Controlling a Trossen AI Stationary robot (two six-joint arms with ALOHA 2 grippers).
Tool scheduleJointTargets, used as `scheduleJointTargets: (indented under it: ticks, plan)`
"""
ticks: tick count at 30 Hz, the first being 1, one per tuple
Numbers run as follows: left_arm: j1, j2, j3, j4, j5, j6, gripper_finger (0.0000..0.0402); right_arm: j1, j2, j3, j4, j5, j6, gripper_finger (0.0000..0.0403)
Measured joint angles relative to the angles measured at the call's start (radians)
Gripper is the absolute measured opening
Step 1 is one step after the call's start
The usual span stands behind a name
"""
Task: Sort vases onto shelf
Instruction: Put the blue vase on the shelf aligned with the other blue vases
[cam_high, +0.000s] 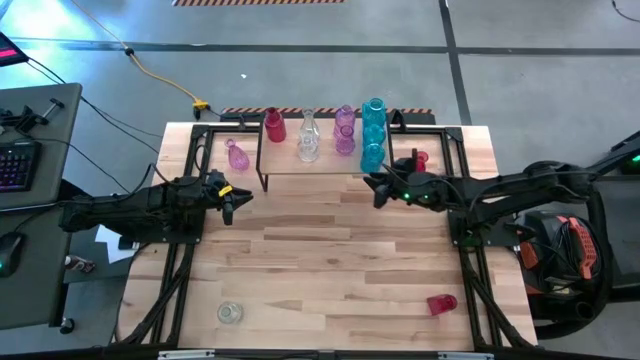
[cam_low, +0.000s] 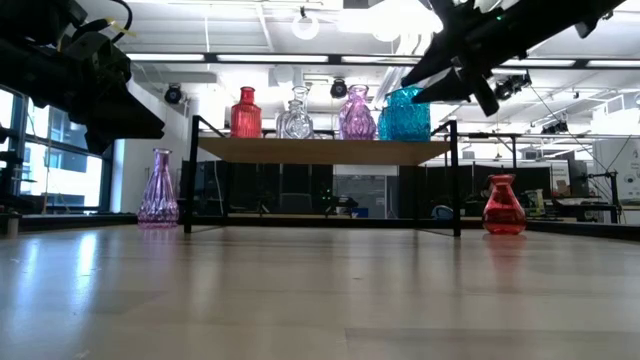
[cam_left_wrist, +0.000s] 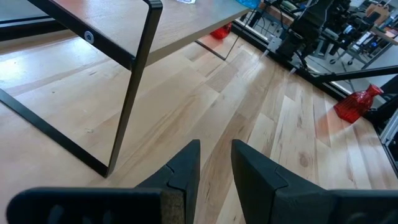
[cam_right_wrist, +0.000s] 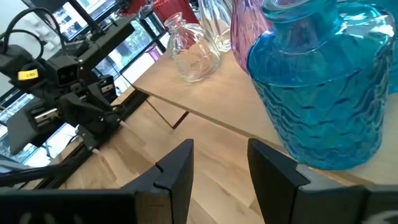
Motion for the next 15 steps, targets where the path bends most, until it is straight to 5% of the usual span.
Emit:
scheduleJointTargets:
  ticks: [15]
  plan:
    - [0.000,0.000,0.000,0.000,0.000,0.000,0.0083,-0.038,0.015,0.000,-0.018,0.008,-0.005,0.0136]
